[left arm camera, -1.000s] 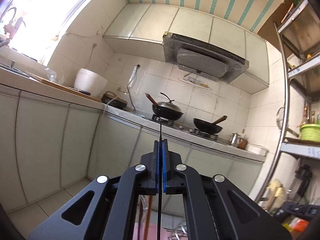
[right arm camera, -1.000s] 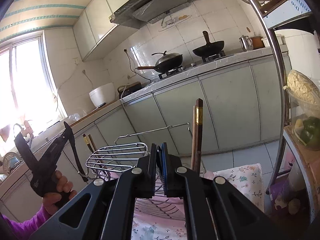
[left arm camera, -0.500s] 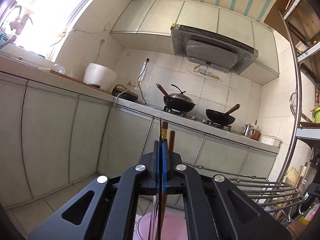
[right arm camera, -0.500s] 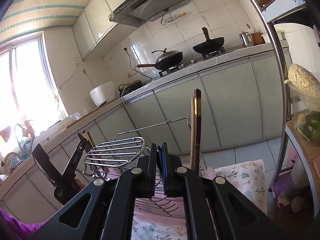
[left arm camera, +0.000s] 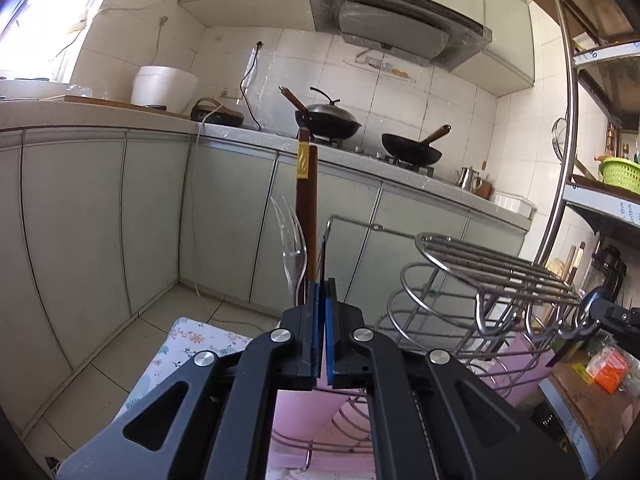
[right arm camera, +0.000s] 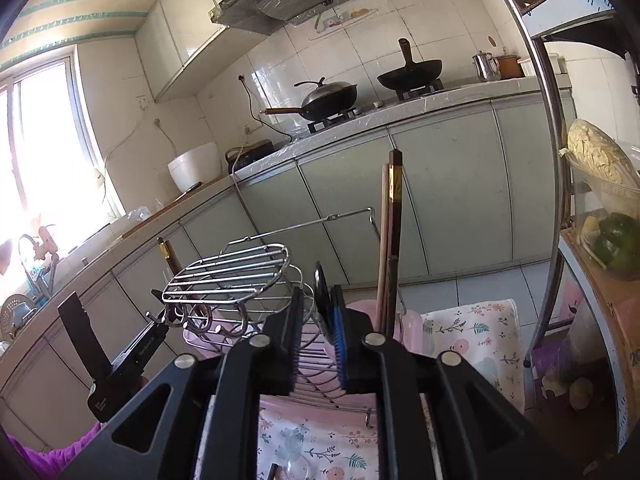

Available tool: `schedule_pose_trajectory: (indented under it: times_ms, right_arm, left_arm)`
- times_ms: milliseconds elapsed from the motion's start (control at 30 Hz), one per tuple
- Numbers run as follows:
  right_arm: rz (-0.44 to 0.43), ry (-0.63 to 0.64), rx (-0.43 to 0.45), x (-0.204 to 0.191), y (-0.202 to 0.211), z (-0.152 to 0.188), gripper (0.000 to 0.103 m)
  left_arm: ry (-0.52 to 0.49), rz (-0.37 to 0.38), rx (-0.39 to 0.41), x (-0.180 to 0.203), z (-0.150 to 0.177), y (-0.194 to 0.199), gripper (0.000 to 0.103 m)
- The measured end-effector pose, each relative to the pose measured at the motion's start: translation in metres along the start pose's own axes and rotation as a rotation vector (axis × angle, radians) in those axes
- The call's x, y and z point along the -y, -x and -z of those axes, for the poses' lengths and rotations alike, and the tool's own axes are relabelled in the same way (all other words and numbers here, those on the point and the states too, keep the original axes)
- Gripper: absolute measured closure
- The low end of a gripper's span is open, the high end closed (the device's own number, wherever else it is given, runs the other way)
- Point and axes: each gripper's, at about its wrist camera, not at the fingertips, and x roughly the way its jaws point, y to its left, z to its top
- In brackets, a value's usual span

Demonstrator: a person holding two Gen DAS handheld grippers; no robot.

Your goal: Organize utensils

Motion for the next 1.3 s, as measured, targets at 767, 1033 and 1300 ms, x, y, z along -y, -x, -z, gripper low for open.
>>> schedule_pose_trajectory:
  times_ms: [767, 1033, 1300]
  right_arm:
    - [0.025, 0.016, -0.155, -0.018, 0.03, 0.064, 0.073]
    - [0.034, -0.016, -0.279, -0.016, 0.018, 0.101, 0.073]
    - [0.032, -0.053, -0.4, -0.011, 0.005, 0.129, 0.073]
  left_arm:
    - [-0.025, 0.045, -0.25, 0.011, 0.022, 0.054, 0.067]
    - [-0.014, 0.081, -0.497, 0.019, 0.066, 0.049, 0.067]
    - [0.057, 0.118, -0.777, 0.024, 0.109, 0.025, 0.067]
